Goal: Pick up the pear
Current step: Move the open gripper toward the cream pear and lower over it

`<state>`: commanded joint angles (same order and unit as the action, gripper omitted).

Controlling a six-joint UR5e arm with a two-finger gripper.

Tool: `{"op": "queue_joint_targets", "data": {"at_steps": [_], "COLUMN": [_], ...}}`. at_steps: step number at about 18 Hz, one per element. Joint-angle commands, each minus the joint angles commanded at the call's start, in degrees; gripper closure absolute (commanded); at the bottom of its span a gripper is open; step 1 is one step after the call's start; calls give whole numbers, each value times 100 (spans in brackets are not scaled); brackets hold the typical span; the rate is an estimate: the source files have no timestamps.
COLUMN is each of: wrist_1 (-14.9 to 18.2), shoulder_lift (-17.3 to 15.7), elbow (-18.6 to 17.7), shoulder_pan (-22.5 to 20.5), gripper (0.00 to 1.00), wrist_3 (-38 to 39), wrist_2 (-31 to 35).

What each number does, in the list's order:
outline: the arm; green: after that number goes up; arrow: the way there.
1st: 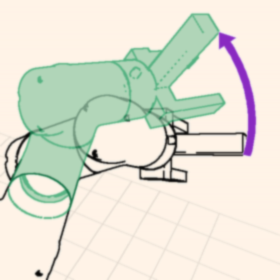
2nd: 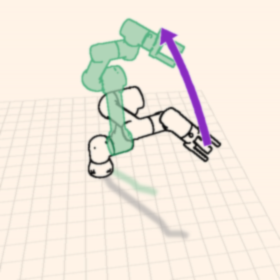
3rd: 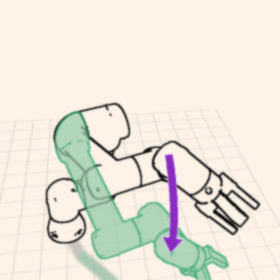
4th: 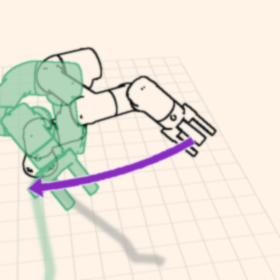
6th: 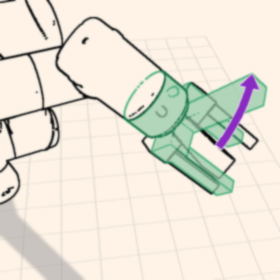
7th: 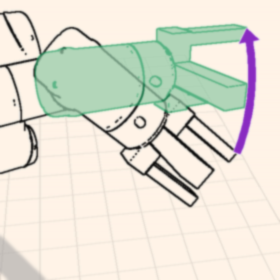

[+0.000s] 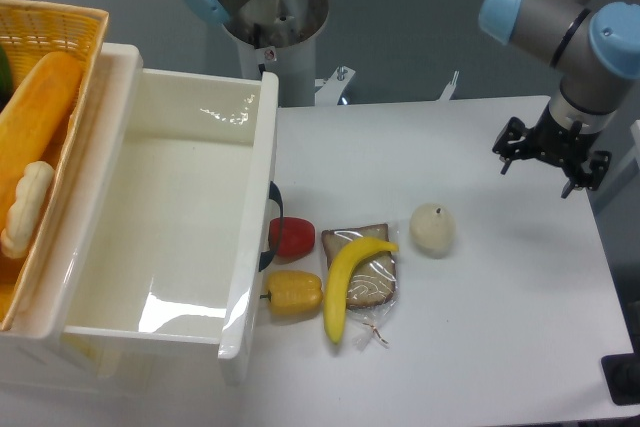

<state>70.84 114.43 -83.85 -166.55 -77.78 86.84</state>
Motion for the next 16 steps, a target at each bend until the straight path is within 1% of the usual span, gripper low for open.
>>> {"op": "queue_joint_targets", "data": {"at_steps": [3,5,6,8,9,12,14,16], "wrist_1": [0,0,0,-26,-18,-9,9,0], "shoulder_lift": [-17,-52,-131,-377,-465,-544,-571,-510], "elbow": [-44,-140,-237,-552,-632,-843,-853,-844], "shoulder_pan": [-9,26,61,79,114,167,307,535], "gripper": [0,0,0,0,0,0,0,0], "wrist_3": [70,297,542,1052,1124,1151,1300,1642], "wrist_2": [-26,-26,-9,18,-9,-158,-167,-158]}}
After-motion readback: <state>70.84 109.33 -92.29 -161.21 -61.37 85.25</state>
